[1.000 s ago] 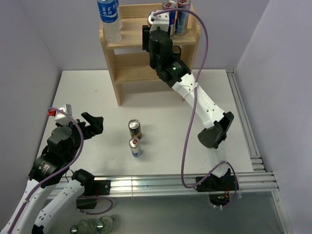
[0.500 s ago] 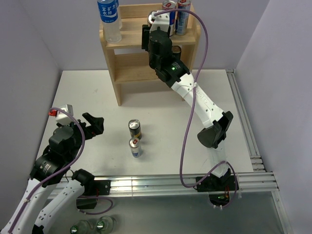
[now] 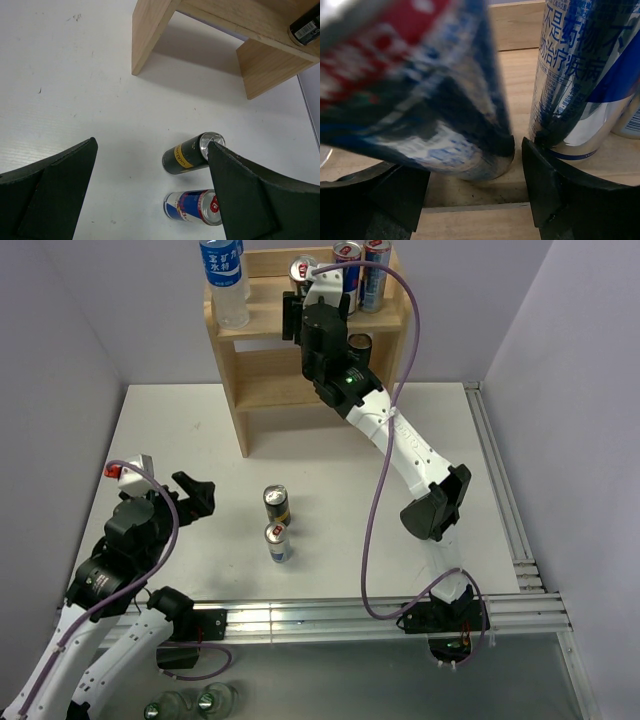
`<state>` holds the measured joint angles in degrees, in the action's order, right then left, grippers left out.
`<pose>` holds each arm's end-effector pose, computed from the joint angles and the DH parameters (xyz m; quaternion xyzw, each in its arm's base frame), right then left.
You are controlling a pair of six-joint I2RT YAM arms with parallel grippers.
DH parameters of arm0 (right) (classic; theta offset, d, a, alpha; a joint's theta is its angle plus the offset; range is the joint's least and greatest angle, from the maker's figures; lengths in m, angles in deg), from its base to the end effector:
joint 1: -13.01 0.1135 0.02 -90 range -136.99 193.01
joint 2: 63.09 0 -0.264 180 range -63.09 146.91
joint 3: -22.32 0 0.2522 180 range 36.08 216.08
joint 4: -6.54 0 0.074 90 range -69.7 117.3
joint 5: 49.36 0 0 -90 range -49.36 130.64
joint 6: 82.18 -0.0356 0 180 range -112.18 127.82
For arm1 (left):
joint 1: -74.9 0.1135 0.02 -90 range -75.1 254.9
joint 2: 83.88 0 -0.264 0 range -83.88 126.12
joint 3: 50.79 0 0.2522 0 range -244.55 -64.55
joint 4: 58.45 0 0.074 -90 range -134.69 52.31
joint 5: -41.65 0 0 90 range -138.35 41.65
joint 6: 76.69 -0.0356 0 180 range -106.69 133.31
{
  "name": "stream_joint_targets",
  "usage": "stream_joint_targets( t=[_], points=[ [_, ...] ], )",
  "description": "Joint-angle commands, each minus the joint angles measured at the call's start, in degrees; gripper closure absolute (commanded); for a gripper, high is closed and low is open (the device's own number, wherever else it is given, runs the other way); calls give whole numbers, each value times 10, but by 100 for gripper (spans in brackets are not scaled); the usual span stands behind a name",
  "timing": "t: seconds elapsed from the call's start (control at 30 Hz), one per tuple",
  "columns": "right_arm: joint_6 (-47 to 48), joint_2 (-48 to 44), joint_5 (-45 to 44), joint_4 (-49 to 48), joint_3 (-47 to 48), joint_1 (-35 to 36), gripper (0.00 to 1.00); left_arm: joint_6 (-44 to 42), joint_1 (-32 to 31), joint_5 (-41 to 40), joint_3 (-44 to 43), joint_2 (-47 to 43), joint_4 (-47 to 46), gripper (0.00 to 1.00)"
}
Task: Place and organize the beverage onto the shelf
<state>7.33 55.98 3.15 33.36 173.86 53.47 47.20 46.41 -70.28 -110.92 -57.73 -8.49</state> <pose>0.3662 0.2838 0.4897 0.0065 0.6789 0.0434 0.7329 0.0899 -0.0337 0.3413 -0.1513 0.7777 -0.1761 0.5842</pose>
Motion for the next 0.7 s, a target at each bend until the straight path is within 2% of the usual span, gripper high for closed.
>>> stream_joint_targets(
  t=[0.0,0.37,0.43,0.53,0.67],
  points=[
    [-8,12,6,7,15,-8,22,-4,-1,-7,6,6,-26,1],
    [-20,17,12,2,17,-18,23,-11,-1,-7,13,18,-39,1],
    [-29,17,16,4,24,-22,25,-12,-1,-7,15,18,-40,1],
    [-35,18,24,1,37,-26,33,-12,-2,-6,16,21,-43,1],
    [-37,22,27,-7,51,-28,37,-10,-1,-4,20,24,-47,1]
  ],
)
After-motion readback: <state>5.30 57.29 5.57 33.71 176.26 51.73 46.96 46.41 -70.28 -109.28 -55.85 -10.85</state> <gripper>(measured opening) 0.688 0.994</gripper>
